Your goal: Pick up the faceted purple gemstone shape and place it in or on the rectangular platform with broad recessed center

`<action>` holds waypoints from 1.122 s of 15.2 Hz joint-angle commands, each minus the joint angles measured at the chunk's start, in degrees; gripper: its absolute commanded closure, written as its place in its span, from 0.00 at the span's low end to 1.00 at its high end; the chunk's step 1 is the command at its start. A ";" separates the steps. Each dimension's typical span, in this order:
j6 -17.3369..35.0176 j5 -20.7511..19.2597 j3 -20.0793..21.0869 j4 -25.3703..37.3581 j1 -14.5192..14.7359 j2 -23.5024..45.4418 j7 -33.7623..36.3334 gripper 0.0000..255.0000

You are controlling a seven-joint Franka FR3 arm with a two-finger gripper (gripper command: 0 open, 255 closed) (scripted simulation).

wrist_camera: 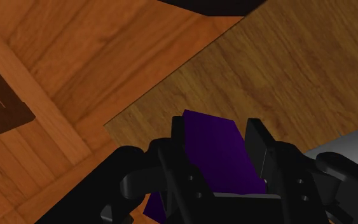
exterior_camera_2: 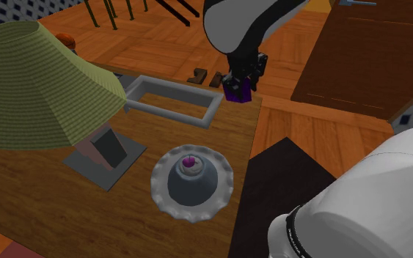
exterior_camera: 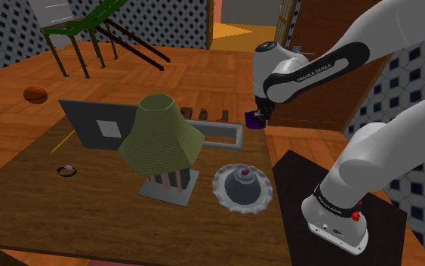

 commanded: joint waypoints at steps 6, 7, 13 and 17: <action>-3.99 2.36 1.87 4.35 1.84 0.89 0.88 1.00; -4.17 2.99 2.70 5.78 2.53 2.45 1.91 1.00; -5.95 5.83 7.12 15.58 5.99 12.14 7.57 1.00; -7.87 6.85 9.53 23.22 7.89 18.84 10.94 1.00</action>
